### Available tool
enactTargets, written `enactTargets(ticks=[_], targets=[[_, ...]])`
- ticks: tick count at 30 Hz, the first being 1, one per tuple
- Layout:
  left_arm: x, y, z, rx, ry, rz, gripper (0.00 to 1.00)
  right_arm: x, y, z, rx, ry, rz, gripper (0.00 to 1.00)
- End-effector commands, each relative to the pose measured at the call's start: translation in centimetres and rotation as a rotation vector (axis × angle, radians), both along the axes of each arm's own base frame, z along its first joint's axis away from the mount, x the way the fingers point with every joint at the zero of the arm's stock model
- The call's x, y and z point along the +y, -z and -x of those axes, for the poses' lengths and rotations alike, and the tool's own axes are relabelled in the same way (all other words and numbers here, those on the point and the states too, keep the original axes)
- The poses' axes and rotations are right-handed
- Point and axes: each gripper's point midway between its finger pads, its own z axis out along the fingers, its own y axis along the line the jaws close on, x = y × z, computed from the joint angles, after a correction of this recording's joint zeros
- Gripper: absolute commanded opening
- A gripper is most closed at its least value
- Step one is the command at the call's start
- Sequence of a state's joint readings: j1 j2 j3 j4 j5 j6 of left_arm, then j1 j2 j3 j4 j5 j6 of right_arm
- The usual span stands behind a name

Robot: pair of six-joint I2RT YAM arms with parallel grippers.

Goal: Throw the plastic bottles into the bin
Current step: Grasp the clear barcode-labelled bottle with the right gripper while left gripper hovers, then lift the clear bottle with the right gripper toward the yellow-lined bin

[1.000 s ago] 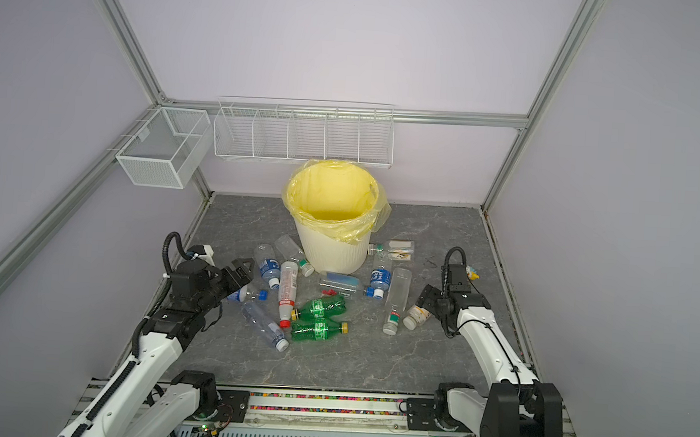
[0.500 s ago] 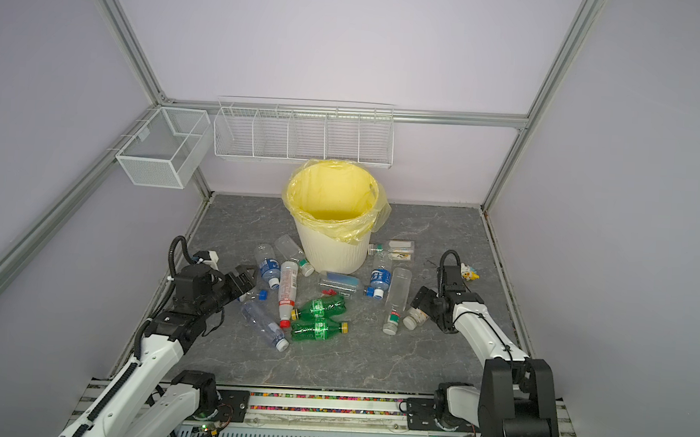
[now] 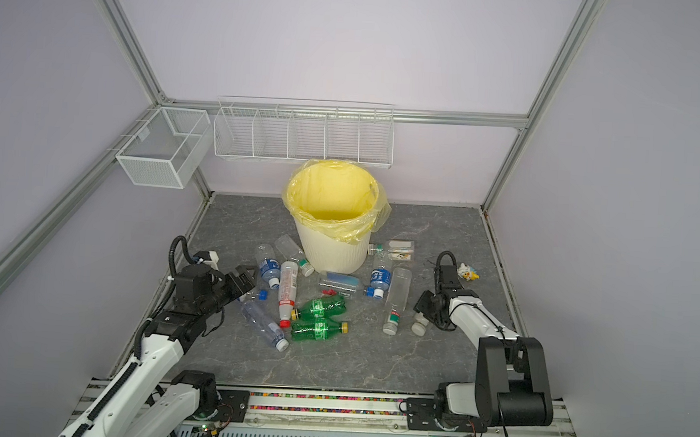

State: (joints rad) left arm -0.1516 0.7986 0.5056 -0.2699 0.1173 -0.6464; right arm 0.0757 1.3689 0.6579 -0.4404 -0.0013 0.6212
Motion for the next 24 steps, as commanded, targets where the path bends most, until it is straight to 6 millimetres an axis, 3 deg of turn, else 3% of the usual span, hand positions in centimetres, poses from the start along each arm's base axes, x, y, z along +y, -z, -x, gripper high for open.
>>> enactTargets(ticks=[1,6,12,15,24], targets=[[-0.2,0.5,0.4,0.026,0.01,0.004,0.99,0.1,-0.1,0.8,0.004,-0.015,0.002,0.57],[-0.1,0.5,0.5,0.03,0.004,-0.002,0.99,0.2,-1.4,1.1,-0.041,-0.029,-0.003,0.54],[0.1,0.8,0.6,0.053,-0.003,-0.009,0.99,0.6,-4.3,1.2,-0.128,-0.074,-0.014,0.54],[0.1,0.7,0.6,0.052,-0.007,-0.011,0.99,0.9,-6.3,1.3,-0.19,-0.106,-0.019,0.54],[0.4,0.5,0.7,0.069,-0.021,-0.015,0.99,2.8,-14.9,1.1,-0.369,-0.27,-0.063,0.54]])
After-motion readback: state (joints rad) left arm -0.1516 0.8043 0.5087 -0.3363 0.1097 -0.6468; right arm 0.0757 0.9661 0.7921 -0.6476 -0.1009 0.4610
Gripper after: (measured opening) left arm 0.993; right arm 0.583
